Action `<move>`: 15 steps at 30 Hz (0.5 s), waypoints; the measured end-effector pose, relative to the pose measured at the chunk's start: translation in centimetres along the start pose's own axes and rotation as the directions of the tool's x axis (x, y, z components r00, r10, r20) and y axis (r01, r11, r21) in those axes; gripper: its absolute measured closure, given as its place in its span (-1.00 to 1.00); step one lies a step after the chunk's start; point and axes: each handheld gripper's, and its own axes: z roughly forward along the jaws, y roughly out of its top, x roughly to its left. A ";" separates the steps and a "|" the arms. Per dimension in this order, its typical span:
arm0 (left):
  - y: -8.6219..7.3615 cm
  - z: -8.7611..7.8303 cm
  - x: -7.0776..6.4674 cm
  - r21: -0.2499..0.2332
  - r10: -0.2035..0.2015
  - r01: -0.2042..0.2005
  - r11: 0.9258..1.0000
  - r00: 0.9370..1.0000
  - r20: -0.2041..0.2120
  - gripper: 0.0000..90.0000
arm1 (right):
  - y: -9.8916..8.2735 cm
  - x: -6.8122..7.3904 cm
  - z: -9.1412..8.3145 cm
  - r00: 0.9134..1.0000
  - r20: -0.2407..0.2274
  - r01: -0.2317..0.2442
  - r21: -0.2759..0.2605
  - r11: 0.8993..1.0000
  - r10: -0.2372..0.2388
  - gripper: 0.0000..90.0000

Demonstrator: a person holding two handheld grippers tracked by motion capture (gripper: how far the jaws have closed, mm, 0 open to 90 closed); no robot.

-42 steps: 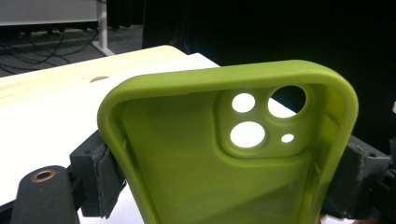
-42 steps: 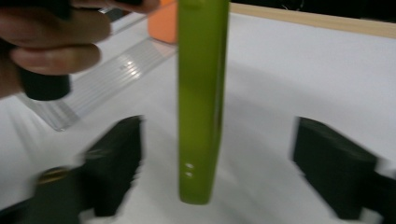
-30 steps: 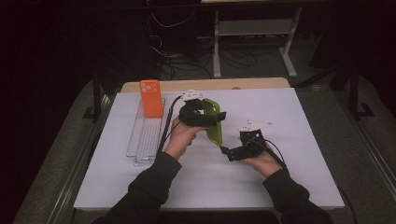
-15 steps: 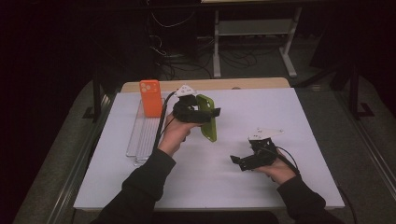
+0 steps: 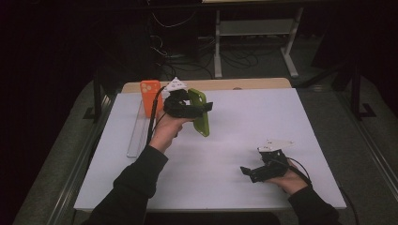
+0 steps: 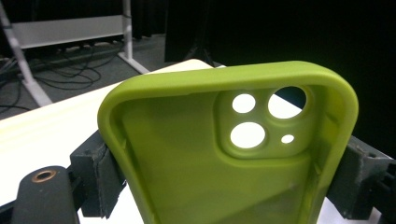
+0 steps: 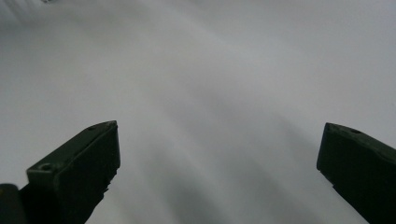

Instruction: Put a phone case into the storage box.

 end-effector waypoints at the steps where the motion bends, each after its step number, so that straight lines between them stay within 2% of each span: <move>1: 0.1 -0.2 0.2 -0.004 0.001 -0.001 1.000 1.000 -0.004 -0.69 | -0.2 -0.1 -0.1 1.000 0.002 0.002 0.004 1.000 -0.002 -1.00; 4: 0.5 -1.2 0.8 -0.021 0.007 -0.007 1.000 1.000 -0.029 -0.69 | -0.6 -0.1 -0.4 1.000 0.004 -0.009 0.008 1.000 0.009 -1.00; 9: 1.2 -2.6 1.9 -0.033 0.014 -0.017 0.999 0.997 -0.073 -0.69 | -0.7 -0.1 -0.4 1.000 0.003 0.003 0.006 1.000 -0.003 -1.00; 15: 2.3 -4.4 3.4 -0.052 0.016 -0.024 0.998 0.989 -0.148 -0.69 | -0.7 0.0 -0.4 1.000 0.010 0.011 0.011 1.000 -0.011 -1.00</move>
